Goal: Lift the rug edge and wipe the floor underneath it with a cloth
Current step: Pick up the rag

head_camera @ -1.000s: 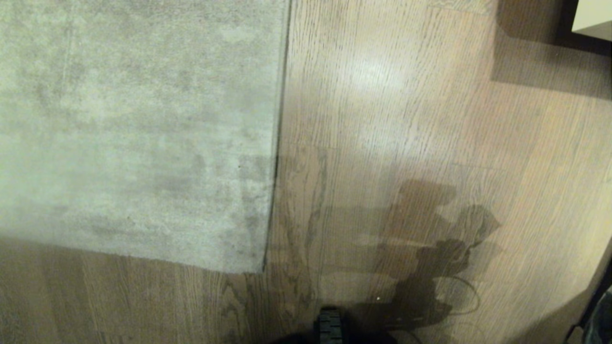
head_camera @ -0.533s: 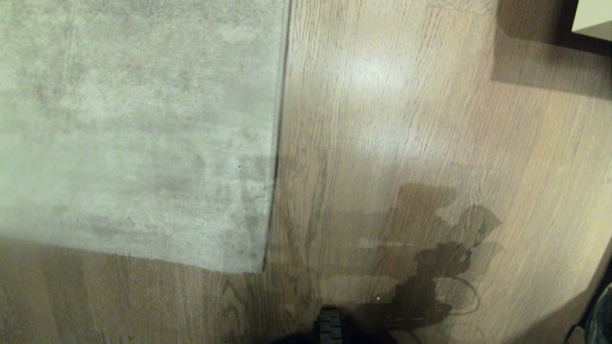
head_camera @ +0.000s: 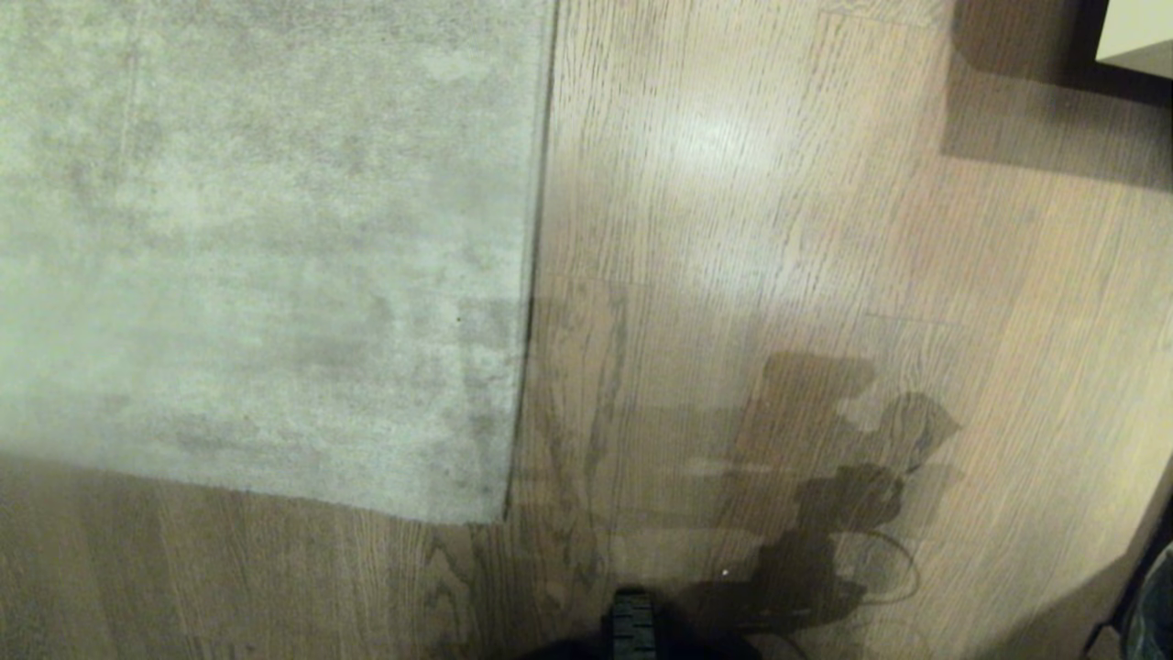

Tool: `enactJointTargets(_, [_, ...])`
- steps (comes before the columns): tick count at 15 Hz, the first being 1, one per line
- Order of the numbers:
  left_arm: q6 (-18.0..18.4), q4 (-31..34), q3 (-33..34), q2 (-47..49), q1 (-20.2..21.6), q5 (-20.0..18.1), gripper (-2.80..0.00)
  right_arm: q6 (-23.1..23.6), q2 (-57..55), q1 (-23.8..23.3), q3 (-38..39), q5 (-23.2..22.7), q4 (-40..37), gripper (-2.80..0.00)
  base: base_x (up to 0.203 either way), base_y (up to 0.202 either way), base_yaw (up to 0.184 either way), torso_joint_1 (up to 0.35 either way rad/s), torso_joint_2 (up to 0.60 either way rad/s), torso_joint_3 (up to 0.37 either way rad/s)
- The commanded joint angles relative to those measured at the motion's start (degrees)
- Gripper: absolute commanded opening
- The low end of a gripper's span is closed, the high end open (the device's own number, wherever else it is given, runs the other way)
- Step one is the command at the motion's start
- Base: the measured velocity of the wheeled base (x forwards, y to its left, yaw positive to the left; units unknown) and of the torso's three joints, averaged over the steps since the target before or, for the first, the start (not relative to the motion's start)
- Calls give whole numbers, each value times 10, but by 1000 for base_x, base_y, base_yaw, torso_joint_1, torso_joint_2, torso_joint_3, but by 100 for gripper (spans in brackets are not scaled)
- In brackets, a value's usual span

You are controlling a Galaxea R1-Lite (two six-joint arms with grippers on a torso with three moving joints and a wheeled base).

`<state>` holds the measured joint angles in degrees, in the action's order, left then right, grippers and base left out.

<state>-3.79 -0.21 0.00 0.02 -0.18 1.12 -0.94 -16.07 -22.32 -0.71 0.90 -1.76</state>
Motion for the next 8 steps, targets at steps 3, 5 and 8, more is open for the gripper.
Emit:
enactJointTargets(3, [-1, 0, 0, 1, 0, 0, -280, -1, -5, 35, 1, 0, 3, -280, 0, 0, 0, 0, 0, 0])
enactJointTargets(5, [-1, -1, 0, 1, 0, 0, -280, -1, -16, 77, 4, -1, 14, -280, 0, 0, 0, 0, 0, 0])
enactJointTargets(8, [-1, 0, 0, 1, 0, 0, -280, -2, -2, 107, 7, -1, 29, -280, 0, 0, 0, 0, 0, 0])
